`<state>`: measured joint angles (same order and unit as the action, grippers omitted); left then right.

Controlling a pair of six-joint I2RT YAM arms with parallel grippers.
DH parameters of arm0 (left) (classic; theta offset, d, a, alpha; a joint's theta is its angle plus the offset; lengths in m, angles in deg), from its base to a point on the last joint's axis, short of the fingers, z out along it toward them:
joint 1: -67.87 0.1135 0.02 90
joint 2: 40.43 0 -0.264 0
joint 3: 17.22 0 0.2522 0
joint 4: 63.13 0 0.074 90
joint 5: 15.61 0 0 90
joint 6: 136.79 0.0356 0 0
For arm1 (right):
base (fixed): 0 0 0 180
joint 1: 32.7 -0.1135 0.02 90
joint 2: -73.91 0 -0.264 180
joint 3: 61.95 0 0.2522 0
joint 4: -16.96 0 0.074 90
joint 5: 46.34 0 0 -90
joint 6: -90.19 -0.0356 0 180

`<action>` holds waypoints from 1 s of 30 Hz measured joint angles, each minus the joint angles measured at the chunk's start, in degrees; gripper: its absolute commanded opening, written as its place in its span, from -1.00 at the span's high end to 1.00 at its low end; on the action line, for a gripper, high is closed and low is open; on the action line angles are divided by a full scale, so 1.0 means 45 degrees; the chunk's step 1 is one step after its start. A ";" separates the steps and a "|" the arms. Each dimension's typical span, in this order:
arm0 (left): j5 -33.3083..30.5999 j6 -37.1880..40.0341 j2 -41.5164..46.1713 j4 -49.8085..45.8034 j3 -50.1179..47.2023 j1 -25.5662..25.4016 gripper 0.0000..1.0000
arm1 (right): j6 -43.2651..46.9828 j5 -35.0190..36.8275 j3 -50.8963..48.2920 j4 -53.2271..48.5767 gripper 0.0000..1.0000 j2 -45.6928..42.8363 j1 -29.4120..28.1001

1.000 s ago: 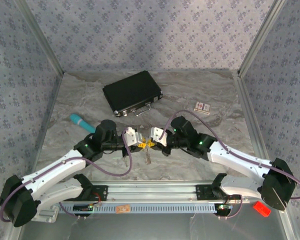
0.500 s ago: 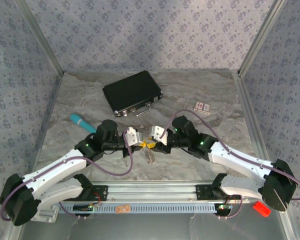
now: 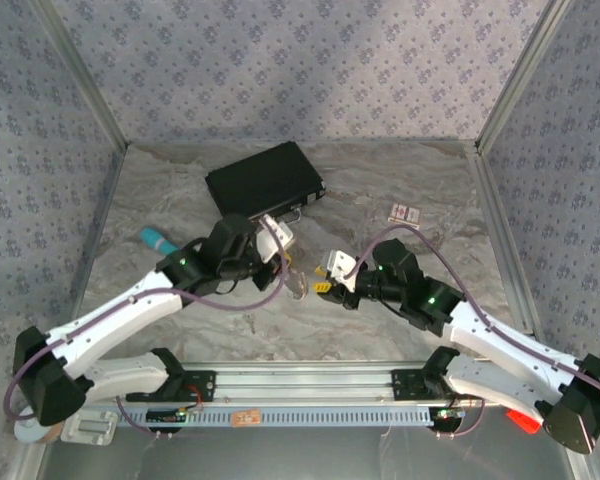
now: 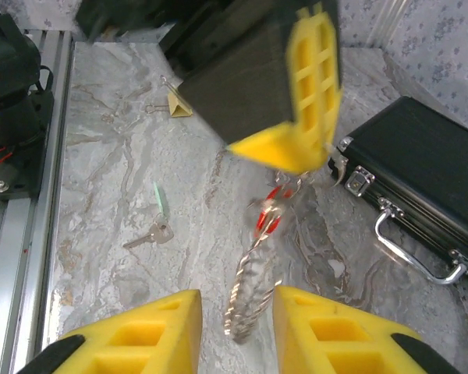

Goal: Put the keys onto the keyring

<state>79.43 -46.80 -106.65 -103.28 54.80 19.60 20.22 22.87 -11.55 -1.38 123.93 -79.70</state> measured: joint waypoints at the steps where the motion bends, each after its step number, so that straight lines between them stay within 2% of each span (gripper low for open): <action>1: -0.0321 -0.0296 -0.0369 -0.0617 0.0661 0.0000 1.00 | -0.0087 0.0102 -0.0083 -0.0010 0.43 -0.0136 -0.0058; 4: -0.1049 -0.1239 -0.1535 -0.2472 0.2710 -0.0005 1.00 | -0.0510 0.0461 -0.0500 0.0117 0.44 -0.0622 -0.0549; 8: -0.1331 -0.2375 -0.2963 -0.4755 0.5251 -0.0005 1.00 | -0.1083 0.0908 -0.1224 0.1030 0.46 -0.0719 -0.1588; 15: -0.1243 -0.4420 -0.5600 -0.8296 0.8879 -0.0005 1.00 | -0.1263 0.2147 -0.1549 0.4070 0.46 0.1457 -0.2895; 22: -0.0107 -0.6528 -0.6562 -1.0690 0.9695 0.0277 1.00 | -0.1253 0.3342 -0.1627 0.6926 0.56 0.3730 -0.2885; 25: 0.0636 -0.7509 -0.6625 -1.1249 0.9991 0.0670 1.00 | -0.1205 0.3745 -0.1987 0.7689 0.62 0.3789 -0.2720; 30: 0.1870 -0.9505 -0.6635 -1.1749 1.0015 0.1224 1.00 | -0.0903 0.4250 -0.2662 0.8514 0.58 0.3764 -0.2521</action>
<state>87.85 -89.58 -136.51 -156.16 99.87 25.11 16.15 41.99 -23.53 36.94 140.87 -91.04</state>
